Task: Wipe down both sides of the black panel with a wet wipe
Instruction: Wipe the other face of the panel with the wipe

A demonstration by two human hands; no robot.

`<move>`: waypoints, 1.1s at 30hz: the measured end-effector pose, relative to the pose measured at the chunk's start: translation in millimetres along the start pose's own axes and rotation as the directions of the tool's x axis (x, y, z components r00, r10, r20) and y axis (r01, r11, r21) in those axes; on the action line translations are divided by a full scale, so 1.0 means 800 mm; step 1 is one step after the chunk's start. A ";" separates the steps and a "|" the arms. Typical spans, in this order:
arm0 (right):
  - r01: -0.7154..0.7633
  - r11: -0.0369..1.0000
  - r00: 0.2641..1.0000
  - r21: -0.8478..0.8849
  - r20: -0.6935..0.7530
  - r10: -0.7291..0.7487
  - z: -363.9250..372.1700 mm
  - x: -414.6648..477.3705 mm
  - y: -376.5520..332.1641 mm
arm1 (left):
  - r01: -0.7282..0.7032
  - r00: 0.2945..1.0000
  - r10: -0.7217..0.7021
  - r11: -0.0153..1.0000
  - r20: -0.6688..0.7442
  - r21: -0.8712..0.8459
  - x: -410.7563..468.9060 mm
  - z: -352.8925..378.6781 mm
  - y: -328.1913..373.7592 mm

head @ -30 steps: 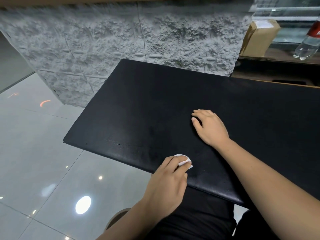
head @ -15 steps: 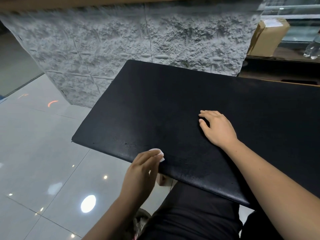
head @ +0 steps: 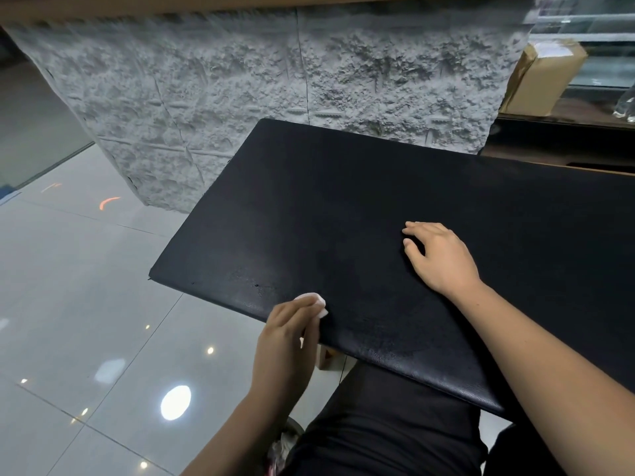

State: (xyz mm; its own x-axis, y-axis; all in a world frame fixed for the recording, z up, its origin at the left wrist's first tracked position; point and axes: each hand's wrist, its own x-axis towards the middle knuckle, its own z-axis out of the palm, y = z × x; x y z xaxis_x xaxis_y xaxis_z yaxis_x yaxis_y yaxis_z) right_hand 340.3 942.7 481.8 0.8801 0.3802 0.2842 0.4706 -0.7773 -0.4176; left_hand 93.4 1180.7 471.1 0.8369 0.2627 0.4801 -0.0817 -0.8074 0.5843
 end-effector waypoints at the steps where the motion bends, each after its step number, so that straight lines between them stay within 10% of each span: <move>1: 0.001 1.000 1.000 0.000 0.000 -0.001 0.000 0.000 0.000 | -0.021 1.000 0.021 1.000 0.013 -0.013 -0.002 0.004 0.007; 13: -0.001 1.000 1.000 0.007 0.004 0.001 -0.002 -0.002 -0.003 | -0.180 0.966 0.183 0.983 0.183 -0.033 -0.007 0.011 0.042; 33: 0.007 1.000 1.000 0.014 0.002 -0.007 -0.001 -0.002 -0.001 | 0.217 0.976 -0.216 0.955 -0.029 0.203 0.069 -0.026 -0.066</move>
State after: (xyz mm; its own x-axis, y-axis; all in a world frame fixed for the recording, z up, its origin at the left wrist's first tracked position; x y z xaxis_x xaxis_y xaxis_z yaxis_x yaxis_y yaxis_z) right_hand 338.7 942.5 482.2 0.8769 0.3867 0.2855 0.4776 -0.7674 -0.4278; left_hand 132.2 1249.1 480.1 0.8190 0.4457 0.3613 0.2135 -0.8213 0.5291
